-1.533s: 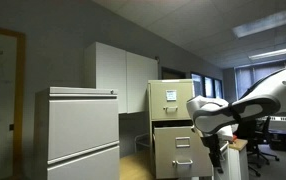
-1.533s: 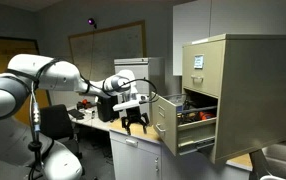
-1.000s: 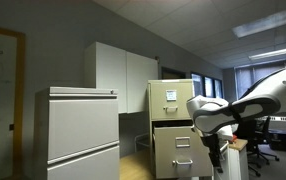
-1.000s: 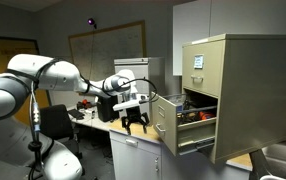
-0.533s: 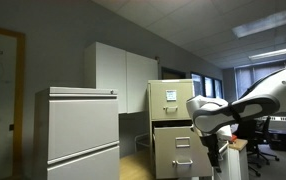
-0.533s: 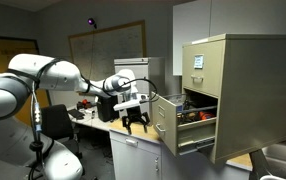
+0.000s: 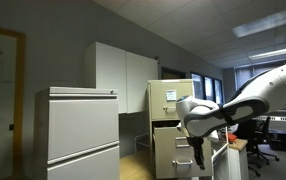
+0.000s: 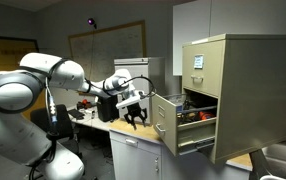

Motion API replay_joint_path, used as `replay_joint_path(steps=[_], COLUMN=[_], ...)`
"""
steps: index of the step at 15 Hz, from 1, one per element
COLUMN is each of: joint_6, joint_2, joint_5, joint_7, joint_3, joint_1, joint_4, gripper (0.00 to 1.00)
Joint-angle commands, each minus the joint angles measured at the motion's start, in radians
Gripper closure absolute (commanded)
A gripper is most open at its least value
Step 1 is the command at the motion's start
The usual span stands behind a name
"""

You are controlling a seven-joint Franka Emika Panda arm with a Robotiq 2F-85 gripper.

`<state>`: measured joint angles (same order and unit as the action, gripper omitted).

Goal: Close the bottom drawer of the file cabinet on the right side

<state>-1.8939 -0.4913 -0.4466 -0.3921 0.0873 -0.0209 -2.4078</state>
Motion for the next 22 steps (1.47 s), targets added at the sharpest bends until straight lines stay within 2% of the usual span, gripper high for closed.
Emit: replay_joint_path(steps=[1,3,4,7,11,16,19,22], joint_6=[-0.038,-0.038,-0.026,-0.083,-0.232,-0.463,-0.584,-0.647], joint_2=[0.090,0.119,0.131,0.126,0.134,0.198,0.263,0.363], joint_5=[-0.075,-0.151,-0.195,-0.343,-0.568,-0.954,-1.210,-1.448], joint_7=[0.011,0.031,0.049,0.216,0.376,0.616,0.794,0.955], joint_3=[-0.052,-0.095,-0.117,-0.172,-0.182,-0.130,-0.155,-0.155], joint_1=[0.020,0.025,0.026,0.038,0.045,0.005,-0.099,-0.167], joint_4=[0.032,0.026,0.026,-0.021,-0.059,-0.033,0.043,0.176], gripper=[0.71,0.87,0.90,1.00,0.96,0.98,0.99,0.99])
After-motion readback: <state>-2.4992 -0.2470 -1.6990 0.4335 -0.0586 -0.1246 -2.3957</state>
